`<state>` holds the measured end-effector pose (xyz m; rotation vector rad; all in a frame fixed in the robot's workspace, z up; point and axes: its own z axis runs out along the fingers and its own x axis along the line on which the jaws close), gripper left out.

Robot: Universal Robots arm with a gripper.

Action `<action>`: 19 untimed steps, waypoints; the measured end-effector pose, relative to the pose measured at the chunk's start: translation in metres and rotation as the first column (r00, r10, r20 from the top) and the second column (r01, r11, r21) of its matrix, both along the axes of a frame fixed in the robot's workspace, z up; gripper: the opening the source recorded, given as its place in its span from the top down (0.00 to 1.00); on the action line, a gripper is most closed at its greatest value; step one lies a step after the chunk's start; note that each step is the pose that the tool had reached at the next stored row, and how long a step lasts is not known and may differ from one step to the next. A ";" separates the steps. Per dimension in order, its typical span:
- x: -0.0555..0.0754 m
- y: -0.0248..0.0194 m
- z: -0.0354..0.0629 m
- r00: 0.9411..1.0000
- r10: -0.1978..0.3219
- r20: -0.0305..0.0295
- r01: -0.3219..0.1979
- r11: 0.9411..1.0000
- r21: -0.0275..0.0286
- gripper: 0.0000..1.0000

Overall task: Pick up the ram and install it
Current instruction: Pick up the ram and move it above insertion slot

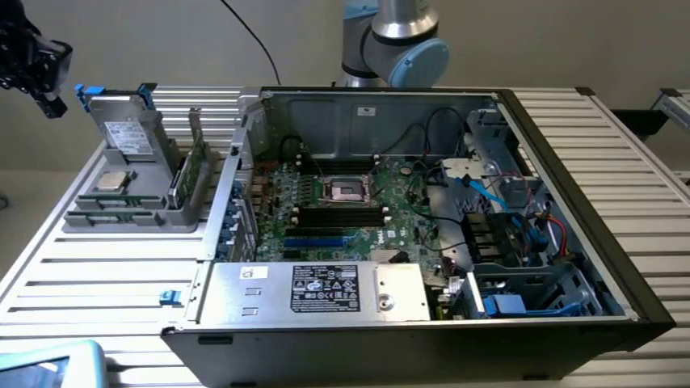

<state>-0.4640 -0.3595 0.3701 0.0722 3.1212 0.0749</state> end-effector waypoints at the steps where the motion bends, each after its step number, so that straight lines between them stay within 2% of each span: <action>1: 0.000 0.0000 0.0000 1.000 0.018 0.000 -0.018 1.000 0.000 0.89; 5: 0.000 0.0000 0.0000 0.996 0.091 0.000 -0.091 0.996 0.000 0.89; 10: 0.000 0.0000 -0.0001 0.984 0.180 0.000 -0.180 0.984 0.000 0.89; 15: 0.000 0.0000 -0.0001 0.963 0.269 0.000 -0.269 0.963 0.000 0.89; 19: 0.000 0.0000 -0.0001 0.941 0.339 0.000 -0.339 0.941 0.000 0.89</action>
